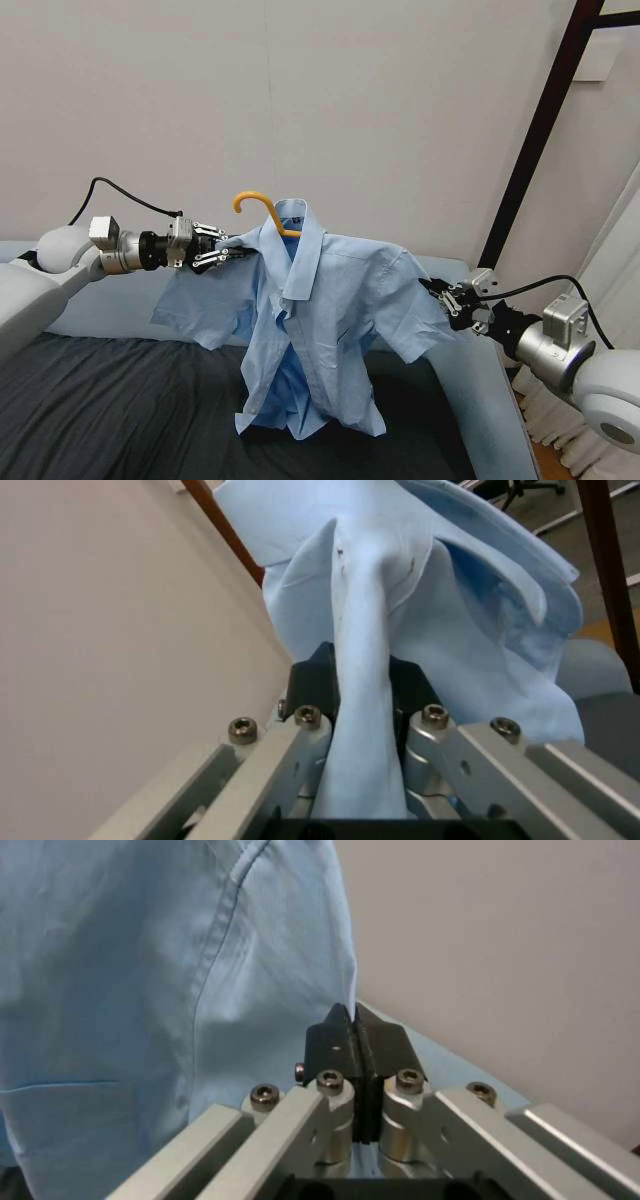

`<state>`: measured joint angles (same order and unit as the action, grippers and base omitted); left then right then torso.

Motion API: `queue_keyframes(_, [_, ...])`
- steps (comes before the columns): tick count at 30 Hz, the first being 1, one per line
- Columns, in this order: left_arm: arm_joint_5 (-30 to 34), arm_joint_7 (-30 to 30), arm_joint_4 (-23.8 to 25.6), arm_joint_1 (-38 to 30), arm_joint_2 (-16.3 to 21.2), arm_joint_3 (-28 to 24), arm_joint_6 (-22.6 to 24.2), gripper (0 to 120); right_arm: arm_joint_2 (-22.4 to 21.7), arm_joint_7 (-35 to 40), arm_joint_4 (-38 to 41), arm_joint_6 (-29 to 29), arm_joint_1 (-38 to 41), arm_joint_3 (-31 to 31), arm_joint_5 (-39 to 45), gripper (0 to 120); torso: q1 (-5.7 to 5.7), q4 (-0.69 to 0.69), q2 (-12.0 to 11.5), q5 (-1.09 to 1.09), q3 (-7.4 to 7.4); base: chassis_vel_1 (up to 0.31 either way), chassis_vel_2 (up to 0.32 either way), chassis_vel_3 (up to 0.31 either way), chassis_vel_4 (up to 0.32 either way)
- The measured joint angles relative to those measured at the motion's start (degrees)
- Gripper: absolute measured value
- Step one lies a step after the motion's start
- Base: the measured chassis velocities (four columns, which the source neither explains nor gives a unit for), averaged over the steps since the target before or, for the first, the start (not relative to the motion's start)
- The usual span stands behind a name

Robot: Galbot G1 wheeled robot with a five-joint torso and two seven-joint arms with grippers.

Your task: Pick up the clothes from the sofa and hang them on the clothes hanger.

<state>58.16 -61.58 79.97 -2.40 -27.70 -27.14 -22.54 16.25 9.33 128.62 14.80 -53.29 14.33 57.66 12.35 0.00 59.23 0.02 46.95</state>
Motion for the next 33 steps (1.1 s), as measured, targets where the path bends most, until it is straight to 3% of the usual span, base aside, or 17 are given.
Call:
queue_keyframes(12, [-0.02,-0.02,0.25,0.74,0.33,0.19,-0.05,7,-0.09,-1.60,0.43,0.23,-0.34,0.90,-0.76,0,0.00,0.00,0.00,0.01,0.00,0.000,0.000,0.000,0.000])
queue_keyframes(27, [-1.06,-1.09,-3.08,-0.42,-1.57,-0.56,-0.54,7,-1.95,-7.16,0.32,-0.06,-2.34,10.72,2.72,52,0.00,0.01,0.00,0.00,0.00,0.000,0.000,0.000,0.000])
queue_keyframes(33, [-1.16,-1.16,-2.70,-1.63,-3.10,-1.79,-0.47,7,-3.61,-10.17,3.28,-0.61,0.09,10.09,6.27,75,0.00,0.00,0.00,-0.01,0.00,0.000,0.000,0.000,0.000])
